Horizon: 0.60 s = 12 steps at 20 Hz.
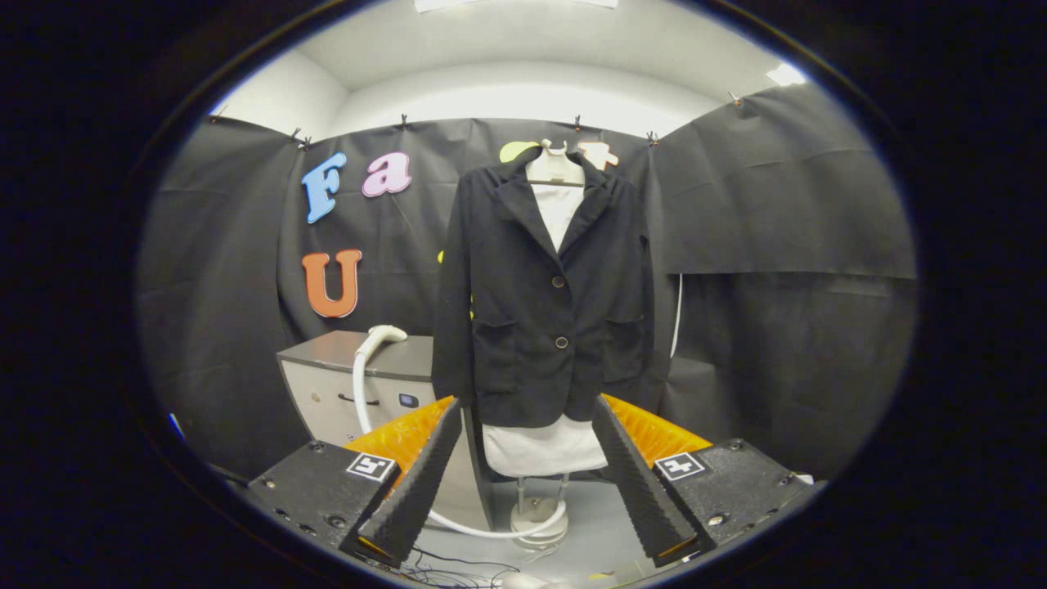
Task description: Iron the clothes twice with a garment steamer, once on the left side and once on the right side.
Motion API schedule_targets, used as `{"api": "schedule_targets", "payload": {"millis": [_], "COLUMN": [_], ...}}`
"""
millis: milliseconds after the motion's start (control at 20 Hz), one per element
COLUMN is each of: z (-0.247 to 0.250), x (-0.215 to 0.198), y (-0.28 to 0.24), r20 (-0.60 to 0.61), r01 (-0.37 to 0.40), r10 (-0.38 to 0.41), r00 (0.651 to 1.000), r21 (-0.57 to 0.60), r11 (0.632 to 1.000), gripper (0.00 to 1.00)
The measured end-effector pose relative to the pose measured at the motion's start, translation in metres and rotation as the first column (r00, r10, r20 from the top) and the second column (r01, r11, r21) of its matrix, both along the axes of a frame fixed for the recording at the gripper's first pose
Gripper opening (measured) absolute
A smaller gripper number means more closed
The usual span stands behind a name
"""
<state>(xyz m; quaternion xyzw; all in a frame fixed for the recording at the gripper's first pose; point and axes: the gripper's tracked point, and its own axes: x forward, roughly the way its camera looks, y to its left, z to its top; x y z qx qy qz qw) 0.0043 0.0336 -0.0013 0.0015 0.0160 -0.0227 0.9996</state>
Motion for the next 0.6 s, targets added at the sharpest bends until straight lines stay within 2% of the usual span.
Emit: {"api": "schedule_targets", "payload": {"millis": [600], "z": [0.012], "x": [0.019], "y": [0.031], "r20": [-0.001], "r01": [-0.025], "r10": [0.025], "r00": [1.000], "r21": [-0.013], "r11": [1.000], "gripper": [1.00]}}
